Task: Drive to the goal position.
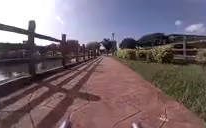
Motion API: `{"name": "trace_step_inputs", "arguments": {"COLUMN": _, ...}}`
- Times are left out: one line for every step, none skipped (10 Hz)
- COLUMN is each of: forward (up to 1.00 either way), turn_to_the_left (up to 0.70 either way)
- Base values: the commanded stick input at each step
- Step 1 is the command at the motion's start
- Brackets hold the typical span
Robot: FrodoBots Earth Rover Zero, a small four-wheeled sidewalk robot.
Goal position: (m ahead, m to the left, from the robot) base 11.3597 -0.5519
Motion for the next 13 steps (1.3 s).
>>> {"name": "trace_step_inputs", "arguments": {"forward": 0.5, "turn_to_the_left": 0.0}}
{"name": "trace_step_inputs", "arguments": {"forward": 0.5, "turn_to_the_left": 0.0}}
{"name": "trace_step_inputs", "arguments": {"forward": 0.5, "turn_to_the_left": 0.0}}
{"name": "trace_step_inputs", "arguments": {"forward": 0.5, "turn_to_the_left": 0.0}}
{"name": "trace_step_inputs", "arguments": {"forward": 0.5, "turn_to_the_left": 0.0}}
{"name": "trace_step_inputs", "arguments": {"forward": 0.5, "turn_to_the_left": 0.0}}
{"name": "trace_step_inputs", "arguments": {"forward": 0.5, "turn_to_the_left": 0.0}}
{"name": "trace_step_inputs", "arguments": {"forward": 0.5, "turn_to_the_left": 0.0}}
{"name": "trace_step_inputs", "arguments": {"forward": 0.5, "turn_to_the_left": 0.0}}
{"name": "trace_step_inputs", "arguments": {"forward": 0.5, "turn_to_the_left": 0.0}}
{"name": "trace_step_inputs", "arguments": {"forward": 0.5, "turn_to_the_left": 0.0}}
{"name": "trace_step_inputs", "arguments": {"forward": 0.5, "turn_to_the_left": 0.0}}
{"name": "trace_step_inputs", "arguments": {"forward": 0.5, "turn_to_the_left": 0.0}}
